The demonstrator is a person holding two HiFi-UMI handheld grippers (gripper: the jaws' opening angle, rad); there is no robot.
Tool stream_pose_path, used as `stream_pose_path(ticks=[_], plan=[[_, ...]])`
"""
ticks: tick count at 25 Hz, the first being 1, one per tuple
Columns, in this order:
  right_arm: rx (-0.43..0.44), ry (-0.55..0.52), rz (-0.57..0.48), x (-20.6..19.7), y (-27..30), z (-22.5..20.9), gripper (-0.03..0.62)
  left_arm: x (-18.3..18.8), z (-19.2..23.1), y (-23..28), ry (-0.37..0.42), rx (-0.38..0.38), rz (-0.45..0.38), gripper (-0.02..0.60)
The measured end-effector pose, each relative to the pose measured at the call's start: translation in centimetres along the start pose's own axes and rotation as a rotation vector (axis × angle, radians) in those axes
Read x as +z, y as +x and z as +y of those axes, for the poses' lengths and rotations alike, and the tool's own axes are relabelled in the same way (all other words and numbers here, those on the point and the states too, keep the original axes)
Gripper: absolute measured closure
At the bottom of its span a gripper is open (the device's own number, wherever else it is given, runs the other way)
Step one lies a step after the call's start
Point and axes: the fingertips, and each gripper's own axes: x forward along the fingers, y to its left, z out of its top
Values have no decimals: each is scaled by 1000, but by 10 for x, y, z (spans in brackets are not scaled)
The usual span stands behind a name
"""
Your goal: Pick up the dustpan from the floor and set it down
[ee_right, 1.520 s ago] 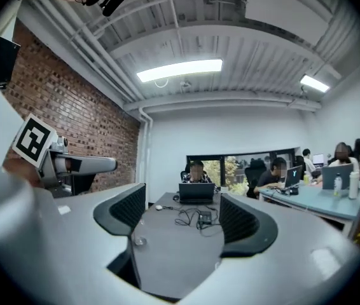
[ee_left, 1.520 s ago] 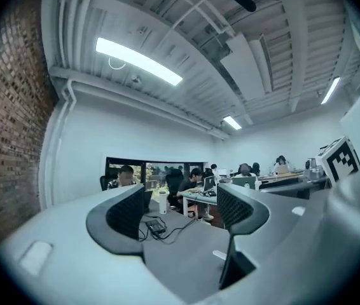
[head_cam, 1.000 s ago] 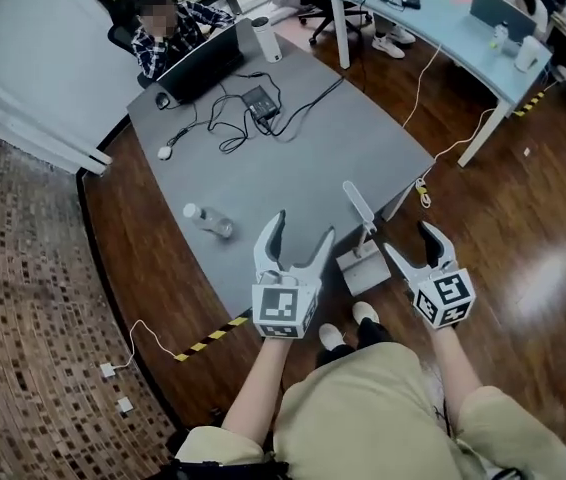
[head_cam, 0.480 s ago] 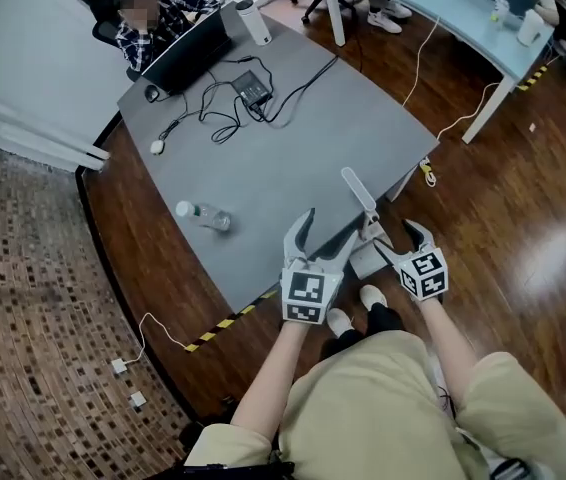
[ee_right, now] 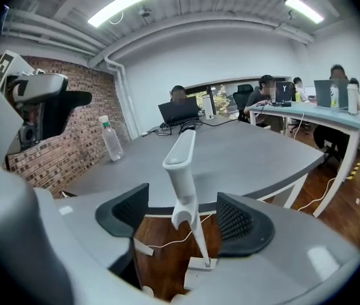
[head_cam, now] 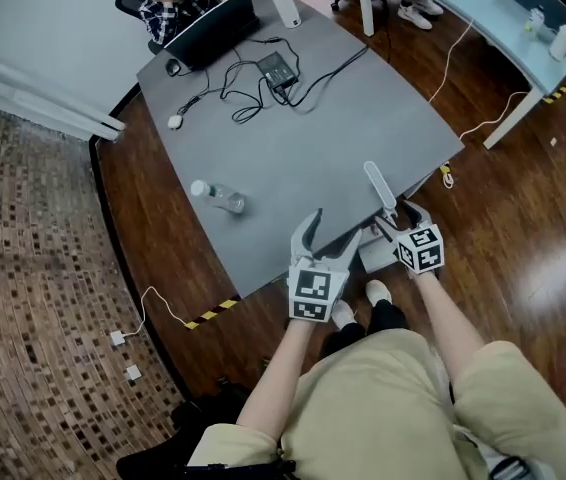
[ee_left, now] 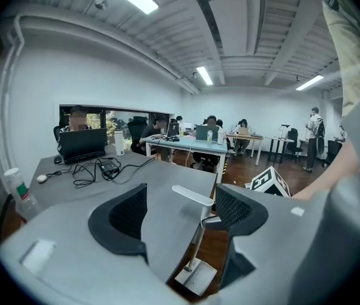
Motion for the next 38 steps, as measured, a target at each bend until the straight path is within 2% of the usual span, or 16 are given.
stream_pose_path(ticks=[7,11,13,15,16,23,28,32,35,38], plan=[[0,-46,58,1,31,1,279,-6,27,-22,-86,90,-12,262],[-20,-51,51,4,39,1,307,-3,33,-33,-101,123,-28,261],[-49,-44,46,6,43,-4,364,1,36,-36,-101,136,-41,261],[-88,-30,43,8,43,-11,481,4,38,-39,-104,148,-53,261],[-97,-23,45,9,41,-12,491,5,38,-41,-109,153,-56,261],[-70,-17,75,-3,4,12,474,16,53,-58,-166,234,-113,268],[-59,-72,91,-3,-27,30,470,28,62,-73,-173,262,-165,273],[-59,-63,9,28,-56,44,479,34,63,-89,-175,273,-180,275],[-55,-50,-102,71,-77,61,484,42,64,-101,-160,278,-185,275],[-28,-82,-190,116,-96,83,485,56,67,-116,-125,301,-205,275]])
